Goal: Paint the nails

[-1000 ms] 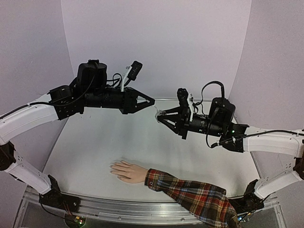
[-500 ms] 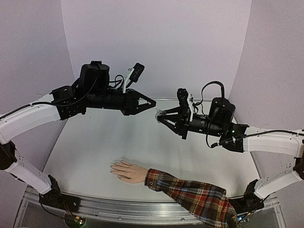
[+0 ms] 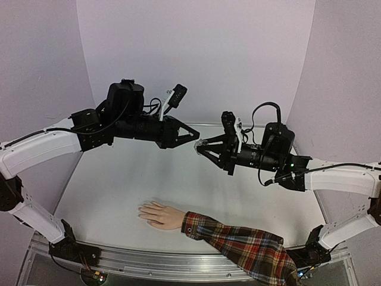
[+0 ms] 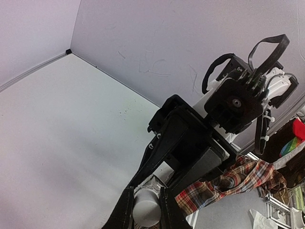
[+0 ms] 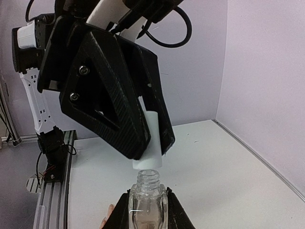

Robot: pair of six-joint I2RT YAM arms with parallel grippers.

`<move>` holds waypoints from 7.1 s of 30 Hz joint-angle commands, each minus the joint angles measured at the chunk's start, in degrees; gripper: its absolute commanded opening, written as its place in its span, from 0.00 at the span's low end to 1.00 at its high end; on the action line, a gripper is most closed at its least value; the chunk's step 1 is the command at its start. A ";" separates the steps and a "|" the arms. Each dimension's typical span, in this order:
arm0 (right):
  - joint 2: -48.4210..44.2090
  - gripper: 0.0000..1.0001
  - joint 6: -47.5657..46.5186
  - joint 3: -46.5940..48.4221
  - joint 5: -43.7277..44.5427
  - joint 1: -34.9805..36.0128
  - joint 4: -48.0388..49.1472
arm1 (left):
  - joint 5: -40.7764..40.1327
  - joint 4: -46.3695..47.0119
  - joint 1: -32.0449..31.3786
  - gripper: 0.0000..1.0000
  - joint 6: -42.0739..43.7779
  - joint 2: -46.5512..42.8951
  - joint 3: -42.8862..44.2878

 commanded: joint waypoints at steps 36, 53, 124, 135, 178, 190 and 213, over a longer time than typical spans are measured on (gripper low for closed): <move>-0.96 0.00 -2.27 0.85 9.57 0.05 7.89 | -10.64 -7.81 -1.16 0.55 0.78 3.77 13.31; 0.62 0.00 0.77 0.39 15.07 0.09 13.58 | -20.29 -2.09 -1.39 0.71 -20.37 5.10 14.69; -3.71 0.00 4.30 5.16 0.83 -7.65 7.10 | 2.57 12.57 4.52 0.88 -6.86 -1.74 2.83; -0.60 0.00 0.32 7.88 16.90 -6.22 4.62 | -21.77 3.60 -0.74 0.79 -10.46 11.24 19.65; -1.09 0.00 3.29 12.64 16.07 -4.70 2.06 | -10.38 10.94 -4.50 0.01 -3.71 11.38 11.54; -2.80 0.00 13.44 17.57 -34.88 -7.57 5.88 | 46.97 35.45 2.87 0.00 -3.74 8.59 0.90; 0.69 0.00 24.40 21.68 -40.38 -7.74 17.67 | 65.13 40.06 6.14 0.00 -8.37 19.95 16.47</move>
